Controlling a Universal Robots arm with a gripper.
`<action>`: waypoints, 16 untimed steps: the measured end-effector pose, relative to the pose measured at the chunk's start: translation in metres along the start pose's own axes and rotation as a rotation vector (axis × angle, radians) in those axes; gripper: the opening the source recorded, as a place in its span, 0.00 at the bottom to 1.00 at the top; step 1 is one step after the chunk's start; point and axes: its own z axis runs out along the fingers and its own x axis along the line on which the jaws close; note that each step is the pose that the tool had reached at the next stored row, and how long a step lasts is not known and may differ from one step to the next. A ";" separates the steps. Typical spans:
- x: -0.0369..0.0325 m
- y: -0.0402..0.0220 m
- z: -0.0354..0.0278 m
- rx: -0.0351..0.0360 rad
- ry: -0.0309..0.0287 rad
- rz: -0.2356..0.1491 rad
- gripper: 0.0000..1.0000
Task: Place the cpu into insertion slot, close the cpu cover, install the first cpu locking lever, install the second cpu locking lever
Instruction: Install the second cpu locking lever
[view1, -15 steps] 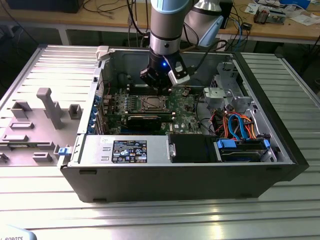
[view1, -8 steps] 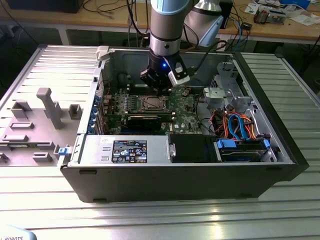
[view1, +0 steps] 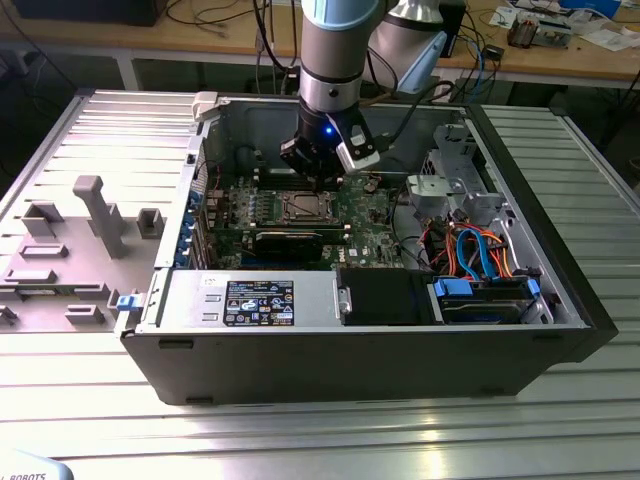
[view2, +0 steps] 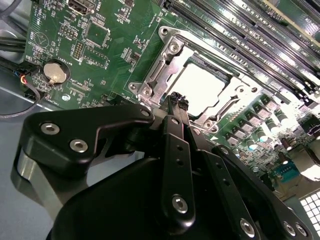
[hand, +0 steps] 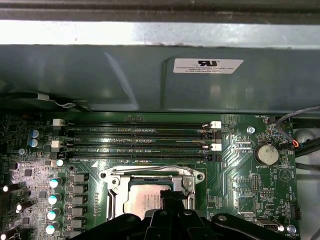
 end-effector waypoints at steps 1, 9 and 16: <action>0.0000 0.0001 -0.0005 -0.0001 0.0000 0.000 0.11; -0.0001 0.0014 -0.0152 -0.0005 -0.0001 0.000 0.11; 0.0000 -0.0073 -0.0156 0.0004 0.0000 0.000 0.11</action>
